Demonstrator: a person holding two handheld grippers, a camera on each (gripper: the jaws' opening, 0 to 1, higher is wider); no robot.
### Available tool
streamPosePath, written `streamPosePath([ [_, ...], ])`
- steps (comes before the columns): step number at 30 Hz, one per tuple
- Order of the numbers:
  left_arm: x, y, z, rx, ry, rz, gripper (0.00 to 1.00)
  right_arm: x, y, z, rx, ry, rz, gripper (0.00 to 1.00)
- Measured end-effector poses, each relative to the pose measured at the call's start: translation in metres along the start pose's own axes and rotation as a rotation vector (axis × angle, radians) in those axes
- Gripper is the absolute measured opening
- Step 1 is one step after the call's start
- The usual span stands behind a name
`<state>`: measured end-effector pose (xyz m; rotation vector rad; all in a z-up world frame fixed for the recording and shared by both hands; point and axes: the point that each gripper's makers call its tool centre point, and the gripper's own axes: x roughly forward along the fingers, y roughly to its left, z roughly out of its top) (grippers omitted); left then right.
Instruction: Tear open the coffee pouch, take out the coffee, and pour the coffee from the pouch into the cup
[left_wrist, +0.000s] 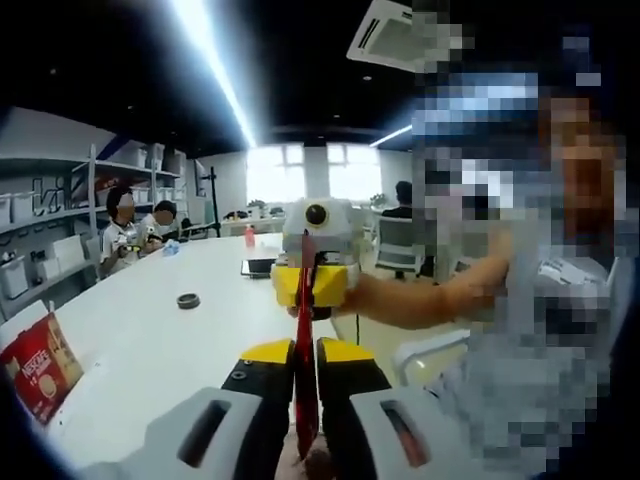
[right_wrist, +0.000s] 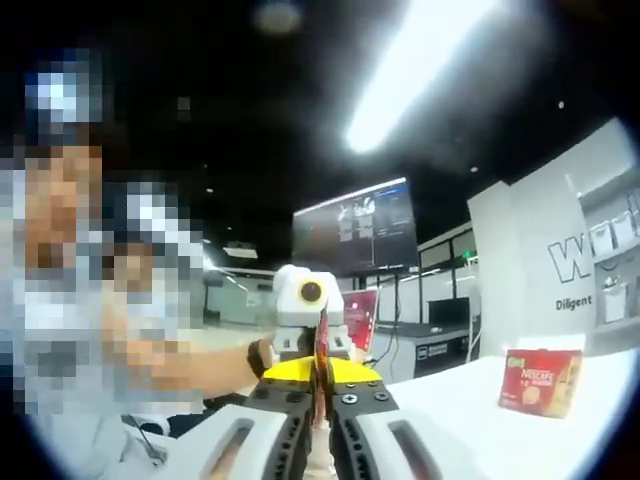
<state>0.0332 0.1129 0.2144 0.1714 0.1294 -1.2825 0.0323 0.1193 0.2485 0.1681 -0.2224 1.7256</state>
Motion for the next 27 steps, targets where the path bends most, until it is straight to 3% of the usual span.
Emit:
streamPosePath([
  [7,-0.002,-0.002,-0.005,0.024,0.012,0.006,0.06,-0.004,-0.001,0.0,0.02,-0.036,0.002,0.04],
  [12,-0.002,-0.002,-0.009,0.03,0.045,0.001,0.05,-0.007,-0.001,-0.005,0.038,-0.031,0.002,0.12],
  [17,0.001,-0.004,-0.009,0.029,0.067,-0.009,0.05,-0.012,-0.003,-0.008,0.03,-0.027,-0.006,0.05],
  [22,0.0,-0.004,-0.011,-0.032,0.058,-0.003,0.15,-0.018,-0.006,-0.005,0.043,-0.058,-0.012,0.03],
  [27,-0.011,0.002,-0.021,-0.022,0.047,0.018,0.09,-0.023,-0.007,-0.005,0.076,-0.121,-0.009,0.03],
])
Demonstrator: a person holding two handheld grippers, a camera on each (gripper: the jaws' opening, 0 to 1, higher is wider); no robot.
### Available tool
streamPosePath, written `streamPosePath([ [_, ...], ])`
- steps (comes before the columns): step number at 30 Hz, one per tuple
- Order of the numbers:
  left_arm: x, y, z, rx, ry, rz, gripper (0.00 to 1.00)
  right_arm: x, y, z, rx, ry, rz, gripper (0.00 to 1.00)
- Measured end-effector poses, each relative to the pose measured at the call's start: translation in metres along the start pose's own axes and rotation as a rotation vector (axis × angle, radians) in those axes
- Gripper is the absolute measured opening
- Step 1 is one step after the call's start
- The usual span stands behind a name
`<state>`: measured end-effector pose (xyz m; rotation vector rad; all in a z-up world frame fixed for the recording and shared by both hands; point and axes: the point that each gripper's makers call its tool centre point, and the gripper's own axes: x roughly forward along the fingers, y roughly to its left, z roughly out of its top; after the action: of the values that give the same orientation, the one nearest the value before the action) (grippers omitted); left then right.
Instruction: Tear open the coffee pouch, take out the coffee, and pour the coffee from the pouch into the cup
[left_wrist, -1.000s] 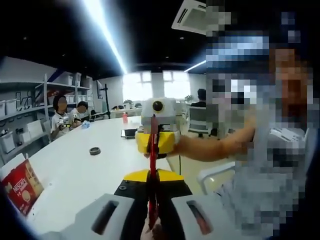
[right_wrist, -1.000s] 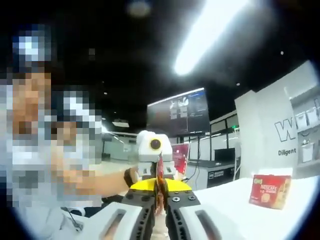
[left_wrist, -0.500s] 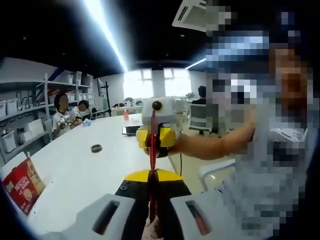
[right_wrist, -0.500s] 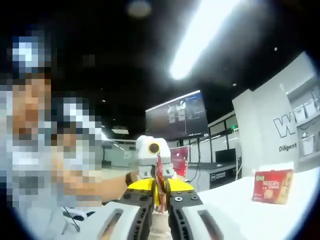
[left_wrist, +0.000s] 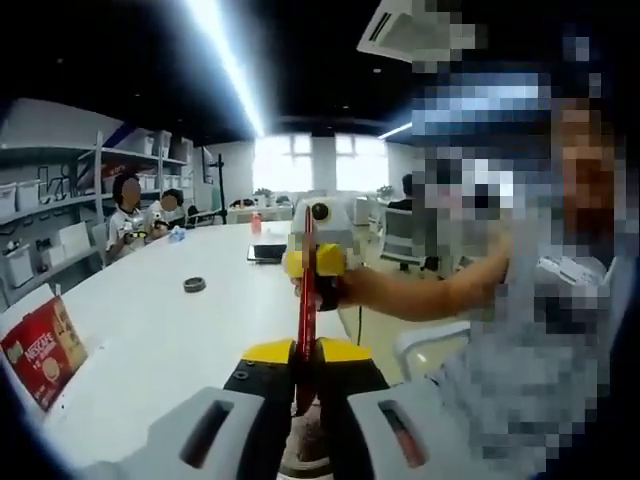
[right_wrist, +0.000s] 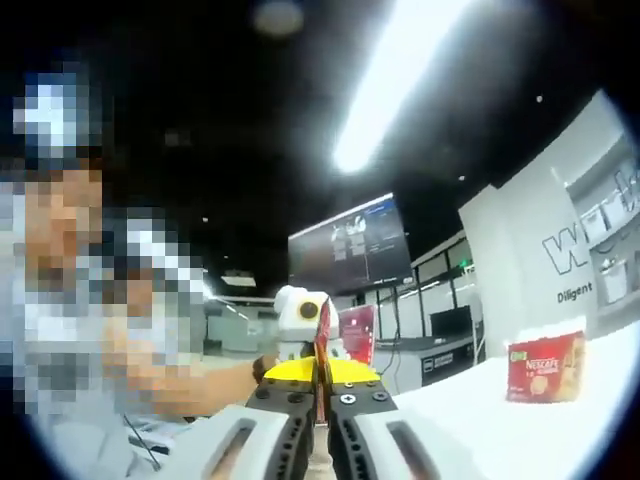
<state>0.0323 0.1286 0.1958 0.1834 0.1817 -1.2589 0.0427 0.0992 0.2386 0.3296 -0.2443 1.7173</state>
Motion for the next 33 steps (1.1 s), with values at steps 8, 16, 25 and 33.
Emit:
streamPosePath([
  [8,0.002,0.001,-0.012,0.022,0.058,-0.003,0.04,-0.003,-0.002,-0.012,0.005,0.008,-0.011,0.09],
  [16,0.002,0.006,-0.01,0.012,0.051,0.02,0.12,-0.009,0.001,-0.012,-0.004,-0.028,-0.028,0.03],
  [25,-0.003,0.009,-0.017,0.027,0.05,0.02,0.04,-0.01,0.003,-0.023,0.05,-0.093,-0.03,0.03],
  [33,-0.002,0.012,-0.017,0.023,0.087,0.023,0.06,-0.013,0.002,-0.024,0.043,-0.078,-0.037,0.03],
])
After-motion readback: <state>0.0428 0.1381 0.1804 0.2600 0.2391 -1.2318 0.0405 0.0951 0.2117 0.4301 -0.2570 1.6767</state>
